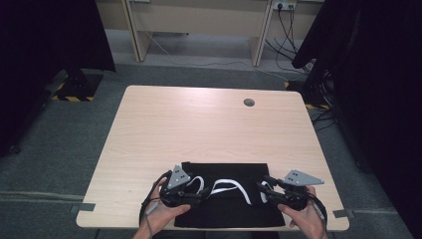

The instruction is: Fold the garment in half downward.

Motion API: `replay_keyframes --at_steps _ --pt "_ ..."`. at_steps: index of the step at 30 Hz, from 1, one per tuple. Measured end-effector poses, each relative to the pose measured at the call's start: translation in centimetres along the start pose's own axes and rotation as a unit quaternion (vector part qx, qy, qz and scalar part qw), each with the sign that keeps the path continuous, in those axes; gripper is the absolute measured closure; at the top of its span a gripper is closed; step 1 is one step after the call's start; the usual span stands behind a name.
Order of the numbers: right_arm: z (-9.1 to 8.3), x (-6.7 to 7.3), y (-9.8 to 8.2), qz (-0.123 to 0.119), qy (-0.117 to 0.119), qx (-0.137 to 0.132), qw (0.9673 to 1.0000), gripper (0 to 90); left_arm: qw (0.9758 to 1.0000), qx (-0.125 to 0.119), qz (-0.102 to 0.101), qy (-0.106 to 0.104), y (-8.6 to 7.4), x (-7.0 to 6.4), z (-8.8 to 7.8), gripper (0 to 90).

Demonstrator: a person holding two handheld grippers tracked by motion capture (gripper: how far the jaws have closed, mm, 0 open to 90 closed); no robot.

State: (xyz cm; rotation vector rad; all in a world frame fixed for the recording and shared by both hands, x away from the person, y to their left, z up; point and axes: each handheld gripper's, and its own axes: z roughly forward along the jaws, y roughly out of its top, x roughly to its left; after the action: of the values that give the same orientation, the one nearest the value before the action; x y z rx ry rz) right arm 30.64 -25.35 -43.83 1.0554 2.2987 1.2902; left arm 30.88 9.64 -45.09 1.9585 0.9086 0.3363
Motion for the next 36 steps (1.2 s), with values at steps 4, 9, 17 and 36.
replay_keyframes --at_steps 4,9,17,36 --pt "0.3 0.2 -0.1 -0.025 0.009 0.002 0.9996 81.1 0.9998 -0.003 0.019 -0.006 0.0 0.2 0.8 54.9" --pt "-1.0 0.3 -0.8 -0.03 0.01 -0.02 0.9993 85.3 0.9993 -0.021 0.029 -0.011 -0.4 0.1 -0.2 81.7" --pt "-3.3 1.0 -2.7 -0.027 0.015 -0.031 0.9991 85.7 0.9977 -0.039 0.035 -0.042 -1.4 -1.4 -2.9 84.1" --pt "-5.0 1.7 -3.1 0.001 0.015 -0.043 0.999 70.5 0.9957 -0.066 -0.007 -0.065 -2.3 -1.7 -5.2 59.8"
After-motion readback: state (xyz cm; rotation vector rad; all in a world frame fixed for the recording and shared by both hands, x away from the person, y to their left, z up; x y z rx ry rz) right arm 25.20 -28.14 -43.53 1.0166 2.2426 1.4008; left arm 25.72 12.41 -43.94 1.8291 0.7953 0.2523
